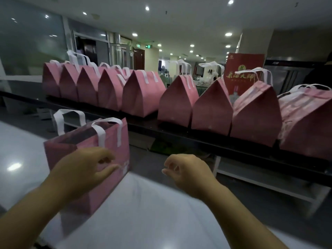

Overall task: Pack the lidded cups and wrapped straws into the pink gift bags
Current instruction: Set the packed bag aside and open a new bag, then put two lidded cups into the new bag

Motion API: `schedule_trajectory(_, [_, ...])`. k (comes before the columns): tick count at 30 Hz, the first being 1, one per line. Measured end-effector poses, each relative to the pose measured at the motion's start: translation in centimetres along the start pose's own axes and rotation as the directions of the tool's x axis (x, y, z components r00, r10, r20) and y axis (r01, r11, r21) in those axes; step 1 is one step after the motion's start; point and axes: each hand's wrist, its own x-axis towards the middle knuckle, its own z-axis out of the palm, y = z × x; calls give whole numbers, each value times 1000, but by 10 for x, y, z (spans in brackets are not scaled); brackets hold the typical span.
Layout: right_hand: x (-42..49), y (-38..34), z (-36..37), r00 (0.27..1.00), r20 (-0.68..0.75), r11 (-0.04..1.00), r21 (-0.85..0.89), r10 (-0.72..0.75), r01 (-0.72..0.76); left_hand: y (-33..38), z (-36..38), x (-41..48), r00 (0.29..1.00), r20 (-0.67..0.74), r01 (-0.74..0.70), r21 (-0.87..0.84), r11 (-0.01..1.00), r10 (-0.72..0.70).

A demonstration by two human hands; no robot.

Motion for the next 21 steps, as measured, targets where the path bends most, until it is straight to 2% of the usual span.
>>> schedule_trajectory(3, [31, -33, 29, 1000, -9, 1000, 12, -24, 24, -57, -11, 8, 996, -85, 28, 35, 999, -25])
schedule_trajectory(5, [49, -52, 46, 999, -12, 999, 9, -35, 35, -93, -14, 14, 996, -78, 61, 102, 993, -53])
schedule_trajectory(11, [86, -91, 79, 997, -54, 998, 28, -46, 48, -172, -4, 28, 971, 132, 175, 186, 967, -201])
schedule_trajectory(14, [94, -103, 87, 996, -66, 997, 37, -64, 66, -193, 5, 32, 954, 212, 205, 49, 978, -211])
schedule_trajectory(16, [95, -108, 89, 994, -78, 996, 32, -77, 80, -199, 9, 34, 973, 152, 176, -18, 984, -171])
schedule_trajectory(19, [94, -111, 87, 993, -94, 997, 27, -75, 77, -192, 13, 32, 997, -17, 72, -110, 991, -74])
schedule_trajectory(21, [93, -112, 84, 990, -120, 997, 20, -69, 72, -180, 15, 27, 998, -59, -6, -178, 984, -4])
